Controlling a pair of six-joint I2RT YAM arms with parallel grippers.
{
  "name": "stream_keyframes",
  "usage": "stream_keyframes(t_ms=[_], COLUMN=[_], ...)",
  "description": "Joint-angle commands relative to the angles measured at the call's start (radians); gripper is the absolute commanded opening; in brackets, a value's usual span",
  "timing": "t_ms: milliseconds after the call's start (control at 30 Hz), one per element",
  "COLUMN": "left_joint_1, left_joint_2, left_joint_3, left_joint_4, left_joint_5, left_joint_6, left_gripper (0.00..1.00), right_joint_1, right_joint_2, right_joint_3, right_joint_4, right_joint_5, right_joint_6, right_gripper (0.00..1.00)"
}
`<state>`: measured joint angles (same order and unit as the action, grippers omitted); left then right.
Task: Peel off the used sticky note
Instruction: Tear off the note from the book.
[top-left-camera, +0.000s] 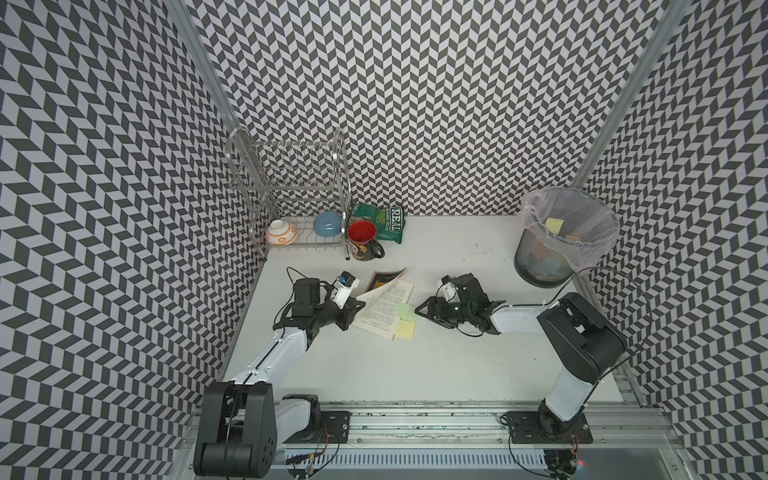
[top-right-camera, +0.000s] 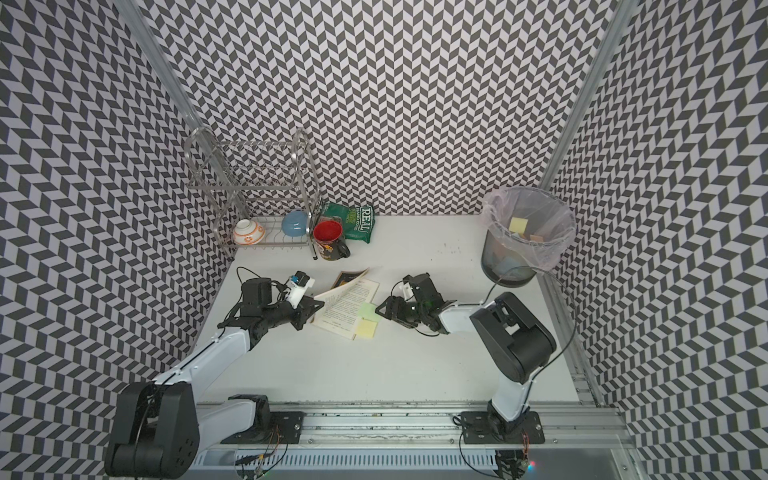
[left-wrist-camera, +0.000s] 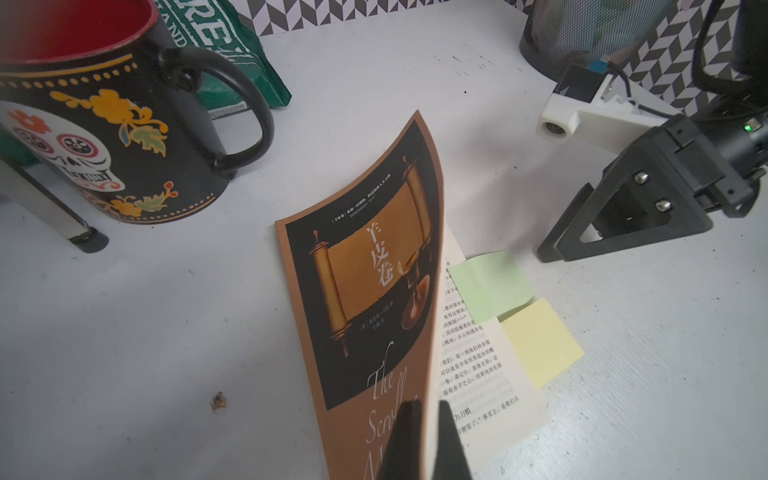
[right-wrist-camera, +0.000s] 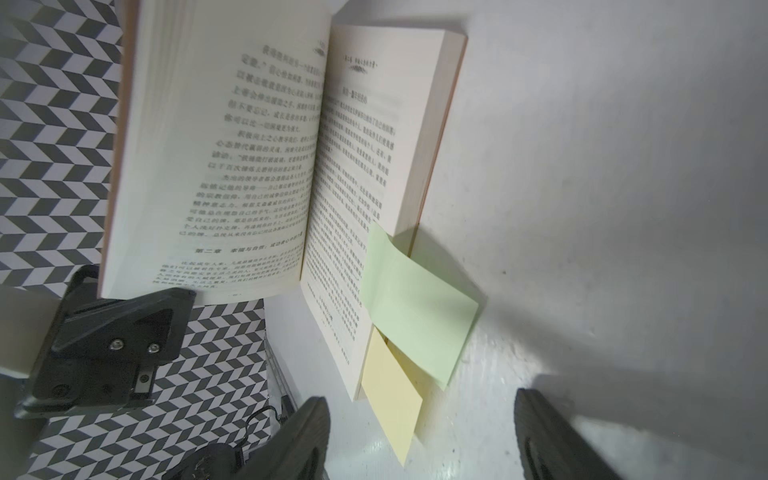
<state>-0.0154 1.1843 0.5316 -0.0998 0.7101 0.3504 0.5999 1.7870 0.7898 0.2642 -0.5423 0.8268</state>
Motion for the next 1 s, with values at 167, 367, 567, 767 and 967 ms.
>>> stream_keyframes(t_ms=[167, 367, 567, 767, 967], left_joint_1=[0.057, 0.063, 0.065, 0.066, 0.066], left_joint_2=[0.027, 0.037, 0.04, 0.044, 0.046], left_joint_3=[0.022, 0.023, 0.025, 0.025, 0.027], left_joint_4=[-0.03, -0.025, -0.024, -0.021, -0.021], left_joint_5=[0.085, 0.084, 0.078, 0.076, 0.073], left_joint_6=[0.009, 0.004, 0.001, -0.002, -0.005], left_gripper=[0.0, 0.0, 0.0, 0.0, 0.0], right_joint_1=[0.01, -0.016, -0.021, -0.015, 0.009], right_joint_2=[0.056, 0.148, 0.228, 0.312, 0.311], right_joint_3=[0.203, 0.368, 0.465, 0.533, 0.509], right_joint_4=[-0.22, -0.38, -0.479, -0.548, -0.558], right_joint_5=[0.081, -0.018, -0.023, -0.091, -0.122], right_joint_6=[-0.304, -0.479, -0.583, -0.649, -0.687], right_gripper=[0.75, 0.72, 0.71, 0.71, 0.69])
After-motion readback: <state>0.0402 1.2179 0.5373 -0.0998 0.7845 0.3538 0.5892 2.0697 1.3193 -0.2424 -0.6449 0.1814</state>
